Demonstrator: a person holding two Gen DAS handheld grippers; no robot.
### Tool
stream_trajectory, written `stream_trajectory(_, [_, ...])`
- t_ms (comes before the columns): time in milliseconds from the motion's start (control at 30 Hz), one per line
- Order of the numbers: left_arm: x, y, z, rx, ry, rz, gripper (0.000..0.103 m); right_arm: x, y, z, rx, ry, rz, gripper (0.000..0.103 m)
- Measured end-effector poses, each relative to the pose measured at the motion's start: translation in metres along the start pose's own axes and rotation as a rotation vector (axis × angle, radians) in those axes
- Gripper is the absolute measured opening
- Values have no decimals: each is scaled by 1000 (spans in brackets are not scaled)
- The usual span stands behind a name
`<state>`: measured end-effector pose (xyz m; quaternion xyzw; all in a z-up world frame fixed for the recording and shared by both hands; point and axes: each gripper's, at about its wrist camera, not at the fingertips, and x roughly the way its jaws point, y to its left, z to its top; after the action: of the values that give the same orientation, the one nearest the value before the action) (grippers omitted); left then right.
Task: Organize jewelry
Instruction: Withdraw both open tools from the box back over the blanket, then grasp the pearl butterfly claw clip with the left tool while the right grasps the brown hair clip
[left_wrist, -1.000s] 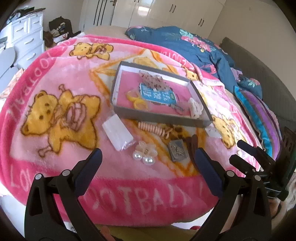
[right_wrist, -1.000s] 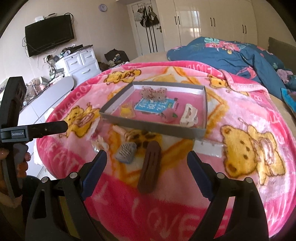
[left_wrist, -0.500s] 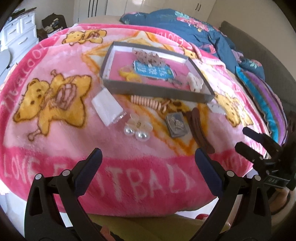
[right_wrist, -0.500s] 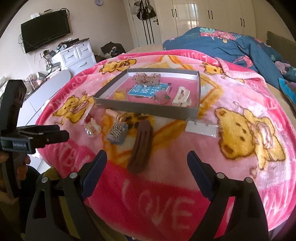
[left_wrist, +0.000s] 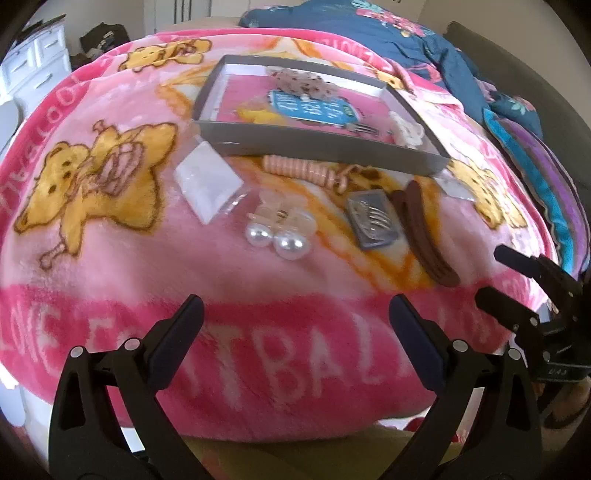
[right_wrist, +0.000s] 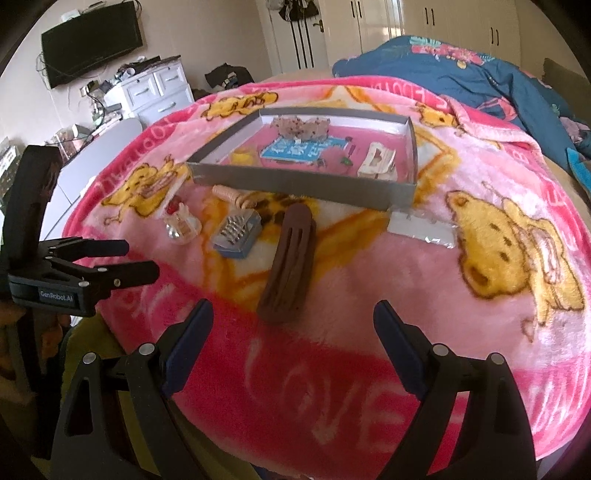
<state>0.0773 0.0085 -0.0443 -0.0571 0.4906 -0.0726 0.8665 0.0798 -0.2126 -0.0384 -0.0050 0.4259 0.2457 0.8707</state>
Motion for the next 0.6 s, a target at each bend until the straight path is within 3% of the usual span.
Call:
stream_trajectory(167, [6, 9, 4, -23, -30, -9, 92, 19, -4, 3, 17, 29, -14, 84])
stream_trajectory(467, [17, 10, 19, -28, -59, -27, 68, 45, -10, 17, 24, 49, -21, 70])
stream_trajectory(600, [25, 9, 24, -22, -53, -22, 66, 62, -12, 26, 14, 64, -44, 65])
